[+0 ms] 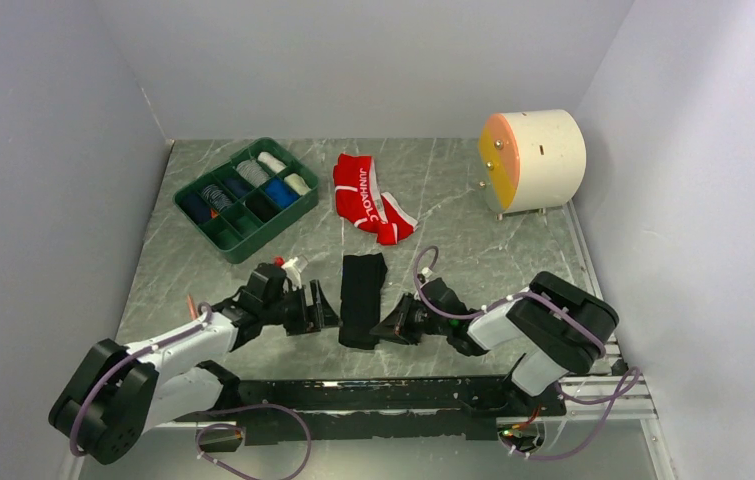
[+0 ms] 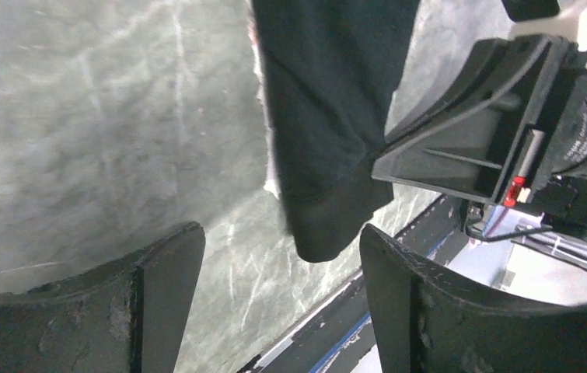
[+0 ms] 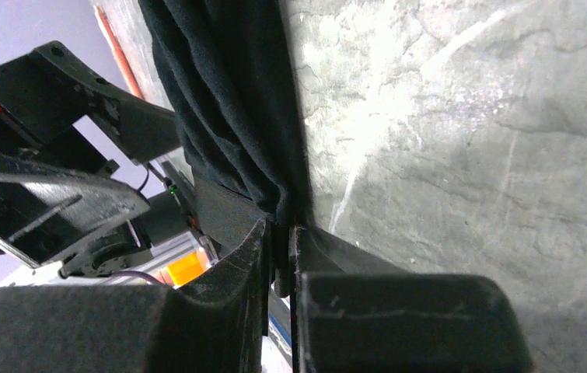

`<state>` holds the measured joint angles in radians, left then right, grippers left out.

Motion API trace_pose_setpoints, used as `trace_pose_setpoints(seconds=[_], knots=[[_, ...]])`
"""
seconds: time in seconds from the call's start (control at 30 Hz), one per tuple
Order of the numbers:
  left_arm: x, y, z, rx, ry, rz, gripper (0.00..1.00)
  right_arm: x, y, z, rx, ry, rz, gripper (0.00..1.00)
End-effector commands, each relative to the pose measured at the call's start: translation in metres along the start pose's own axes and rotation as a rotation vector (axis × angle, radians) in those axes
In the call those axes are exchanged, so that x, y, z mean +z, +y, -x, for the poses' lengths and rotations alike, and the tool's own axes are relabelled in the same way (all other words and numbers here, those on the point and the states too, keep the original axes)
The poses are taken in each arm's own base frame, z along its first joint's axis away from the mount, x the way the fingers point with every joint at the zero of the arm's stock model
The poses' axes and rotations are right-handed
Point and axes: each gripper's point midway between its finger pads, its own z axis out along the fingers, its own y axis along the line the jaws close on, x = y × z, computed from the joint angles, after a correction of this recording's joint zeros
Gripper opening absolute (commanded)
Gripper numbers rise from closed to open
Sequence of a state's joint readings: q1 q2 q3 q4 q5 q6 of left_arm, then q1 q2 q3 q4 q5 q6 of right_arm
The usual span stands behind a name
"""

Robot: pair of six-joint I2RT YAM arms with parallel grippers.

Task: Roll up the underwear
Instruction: Roll the underwear to the center of the board.

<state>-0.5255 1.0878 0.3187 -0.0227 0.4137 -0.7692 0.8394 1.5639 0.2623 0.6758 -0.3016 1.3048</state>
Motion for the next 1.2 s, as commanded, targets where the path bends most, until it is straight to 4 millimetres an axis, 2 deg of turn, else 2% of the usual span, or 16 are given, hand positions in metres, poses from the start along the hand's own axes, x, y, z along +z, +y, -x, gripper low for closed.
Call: trace_pose_setpoints(seconds=[0.0,0.07,0.13,0.23,0.43,0.53,0.8,0.87,0.97,1.13,1.17], knots=[[0.007,-0.001,-0.027,-0.051,0.059,-0.046,0.79,-0.004,-0.065,-0.006,0.052,-0.012,-0.218,0.01],[0.009,-0.003,-0.035,-0.086,0.057,-0.062,0.79,-0.004,-0.068,-0.009,0.062,-0.002,-0.218,0.0],[0.013,0.008,-0.045,-0.151,0.058,-0.027,0.78,-0.003,-0.071,-0.011,0.066,0.006,-0.228,0.0],[0.017,0.018,-0.054,-0.228,0.054,-0.014,0.7,-0.002,-0.075,-0.011,0.068,0.01,-0.25,0.0],[0.021,0.039,-0.069,-0.307,0.077,0.072,0.62,-0.004,-0.072,-0.008,0.057,0.001,-0.267,0.0],[0.024,0.041,-0.071,-0.326,0.076,0.062,0.6,-0.004,-0.072,-0.008,0.054,0.004,-0.274,0.0],[0.032,0.035,-0.063,-0.319,0.072,0.054,0.46,-0.003,-0.069,-0.009,0.051,0.012,-0.262,0.0],[0.033,0.035,-0.064,-0.32,0.074,0.054,0.45,-0.003,-0.062,-0.009,0.041,0.015,-0.224,0.04],[0.035,0.035,-0.064,-0.313,0.072,0.062,0.35,-0.002,-0.046,-0.009,0.029,0.014,-0.133,0.08],[0.035,0.041,-0.064,-0.315,0.067,0.097,0.05,-0.007,-0.028,-0.002,-0.028,-0.011,-0.074,0.25],[0.035,0.041,-0.063,-0.313,0.061,0.097,0.05,-0.008,-0.028,0.002,-0.045,-0.017,-0.089,0.27]])
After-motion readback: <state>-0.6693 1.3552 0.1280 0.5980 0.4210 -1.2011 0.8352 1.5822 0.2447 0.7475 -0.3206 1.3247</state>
